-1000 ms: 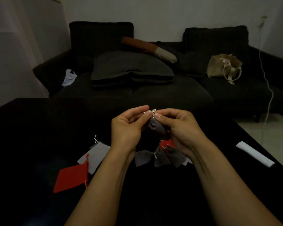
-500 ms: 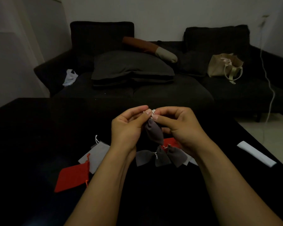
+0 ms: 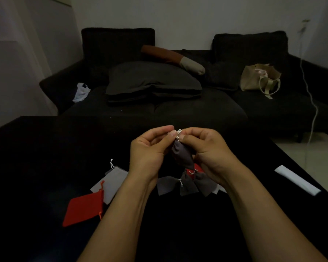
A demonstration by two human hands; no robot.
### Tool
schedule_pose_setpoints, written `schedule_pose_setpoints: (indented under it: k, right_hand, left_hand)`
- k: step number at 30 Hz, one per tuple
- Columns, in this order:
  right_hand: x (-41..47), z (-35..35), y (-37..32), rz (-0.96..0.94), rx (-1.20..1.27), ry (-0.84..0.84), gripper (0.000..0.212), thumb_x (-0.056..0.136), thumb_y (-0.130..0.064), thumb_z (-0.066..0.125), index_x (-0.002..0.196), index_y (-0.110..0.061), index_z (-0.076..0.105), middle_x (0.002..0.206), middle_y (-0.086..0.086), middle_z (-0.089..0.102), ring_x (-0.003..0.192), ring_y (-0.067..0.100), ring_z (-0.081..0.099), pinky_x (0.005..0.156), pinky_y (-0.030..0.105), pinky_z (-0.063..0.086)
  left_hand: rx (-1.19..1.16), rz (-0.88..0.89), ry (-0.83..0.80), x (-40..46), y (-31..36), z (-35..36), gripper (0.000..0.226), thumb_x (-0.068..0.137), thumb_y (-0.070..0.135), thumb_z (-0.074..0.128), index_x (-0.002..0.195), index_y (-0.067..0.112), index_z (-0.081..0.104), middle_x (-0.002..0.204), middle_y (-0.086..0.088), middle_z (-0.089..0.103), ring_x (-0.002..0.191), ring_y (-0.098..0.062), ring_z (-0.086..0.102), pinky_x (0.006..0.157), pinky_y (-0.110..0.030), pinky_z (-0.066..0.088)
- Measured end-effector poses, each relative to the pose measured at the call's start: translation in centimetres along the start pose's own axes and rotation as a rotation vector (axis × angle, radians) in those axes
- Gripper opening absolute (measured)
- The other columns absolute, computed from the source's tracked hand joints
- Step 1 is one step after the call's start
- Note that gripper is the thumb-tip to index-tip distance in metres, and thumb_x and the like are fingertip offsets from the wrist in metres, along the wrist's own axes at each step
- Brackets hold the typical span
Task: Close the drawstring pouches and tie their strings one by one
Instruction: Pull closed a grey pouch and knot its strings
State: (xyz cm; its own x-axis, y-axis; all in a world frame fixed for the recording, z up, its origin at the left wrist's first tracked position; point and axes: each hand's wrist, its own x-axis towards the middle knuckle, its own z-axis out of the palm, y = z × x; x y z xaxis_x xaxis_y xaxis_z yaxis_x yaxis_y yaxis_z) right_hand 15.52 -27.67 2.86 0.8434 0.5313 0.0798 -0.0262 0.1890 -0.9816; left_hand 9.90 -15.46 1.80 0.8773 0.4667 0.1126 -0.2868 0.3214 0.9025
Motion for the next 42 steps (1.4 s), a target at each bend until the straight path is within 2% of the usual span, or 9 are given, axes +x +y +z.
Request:
schedule_pose_setpoints:
  k: [2, 6, 10, 15, 19, 28, 35, 39, 42]
  right_hand:
    - [0.0, -0.1, 0.1, -0.059, -0.024, 0.044, 0.011, 0.089, 0.0, 0.063, 0.089, -0.008, 0.071, 0.083, 0.008, 0.074, 0.082, 0.019, 0.071, 0.072, 0.031, 0.057]
    - [-0.3, -0.3, -0.2, -0.191, -0.114, 0.061, 0.025, 0.085, 0.003, 0.069, 0.106, -0.01, 0.071, 0.089, 0.005, 0.076, 0.088, 0.017, 0.073, 0.073, 0.024, 0.057]
    - [-0.6, -0.4, -0.4, -0.233, -0.181, 0.076, 0.016, 0.084, -0.004, 0.073, 0.099, -0.004, 0.076, 0.09, 0.008, 0.077, 0.089, 0.017, 0.074, 0.075, 0.023, 0.058]
    - [-0.4, -0.2, -0.3, -0.279, -0.172, 0.146, 0.012, 0.083, -0.001, 0.072, 0.094, 0.0, 0.076, 0.083, 0.009, 0.077, 0.081, 0.016, 0.075, 0.07, 0.019, 0.056]
    - [-0.4, -0.1, -0.5, -0.26, -0.142, 0.167, 0.01, 0.083, 0.0, 0.072, 0.092, -0.002, 0.076, 0.082, 0.009, 0.077, 0.081, 0.017, 0.075, 0.068, 0.02, 0.056]
    - [-0.4, -0.6, -1.1, -0.256, -0.283, 0.147, 0.01, 0.083, -0.002, 0.073, 0.092, -0.001, 0.076, 0.083, 0.01, 0.077, 0.082, 0.017, 0.075, 0.075, 0.025, 0.06]
    - [-0.5, -0.8, -1.4, -0.167, -0.341, 0.117, 0.007, 0.086, -0.005, 0.071, 0.089, -0.004, 0.076, 0.082, 0.01, 0.076, 0.08, 0.021, 0.074, 0.071, 0.036, 0.061]
    - [-0.5, -1.1, -1.5, -0.165, -0.372, 0.104, 0.007, 0.086, -0.005, 0.07, 0.088, -0.005, 0.077, 0.082, 0.009, 0.076, 0.078, 0.019, 0.074, 0.066, 0.03, 0.061]
    - [-0.5, -1.3, -1.5, -0.178, -0.359, 0.128, 0.007, 0.086, -0.003, 0.069, 0.088, -0.004, 0.076, 0.081, 0.012, 0.075, 0.078, 0.022, 0.074, 0.064, 0.029, 0.06]
  left_hand:
    - [0.045, 0.037, -0.005, -0.1, -0.1, 0.0, 0.016, 0.082, 0.002, 0.073, 0.093, 0.013, 0.074, 0.091, -0.01, 0.078, 0.087, -0.019, 0.074, 0.075, -0.025, 0.058]
    - [0.06, 0.028, -0.002, -0.2, -0.1, -0.1, 0.016, 0.082, 0.004, 0.074, 0.095, 0.013, 0.074, 0.092, -0.01, 0.078, 0.089, -0.021, 0.075, 0.076, -0.027, 0.058]
    - [0.054, 0.026, 0.015, -0.2, -0.1, -0.1, 0.014, 0.081, 0.004, 0.075, 0.093, 0.012, 0.074, 0.089, -0.01, 0.077, 0.083, -0.019, 0.075, 0.069, -0.022, 0.056]
    - [0.051, 0.051, 0.011, -0.4, -0.2, 0.2, 0.014, 0.08, 0.005, 0.075, 0.092, 0.01, 0.074, 0.087, -0.011, 0.077, 0.083, -0.02, 0.075, 0.071, -0.024, 0.057]
    - [0.103, 0.11, -0.03, -0.5, -0.1, 0.3, 0.026, 0.073, 0.001, 0.08, 0.097, 0.008, 0.074, 0.091, -0.011, 0.077, 0.088, -0.021, 0.075, 0.074, -0.024, 0.057]
    - [0.313, 0.199, -0.075, 0.0, 0.7, -0.6, 0.025, 0.081, 0.0, 0.075, 0.103, 0.009, 0.072, 0.089, -0.007, 0.078, 0.086, -0.016, 0.075, 0.074, -0.02, 0.056]
    - [0.637, 0.277, -0.111, 0.6, 1.1, -1.4, 0.022, 0.09, 0.004, 0.066, 0.102, 0.022, 0.072, 0.093, 0.007, 0.074, 0.087, 0.001, 0.07, 0.072, -0.011, 0.053]
    - [0.709, 0.291, -0.098, 0.8, 0.5, -1.6, 0.021, 0.095, 0.008, 0.061, 0.104, 0.023, 0.072, 0.099, 0.008, 0.073, 0.094, -0.001, 0.069, 0.08, -0.018, 0.055]
    - [0.668, 0.281, -0.074, 0.9, 0.7, -1.8, 0.02, 0.094, 0.007, 0.062, 0.103, 0.021, 0.072, 0.096, 0.004, 0.075, 0.09, -0.006, 0.072, 0.081, -0.026, 0.059]
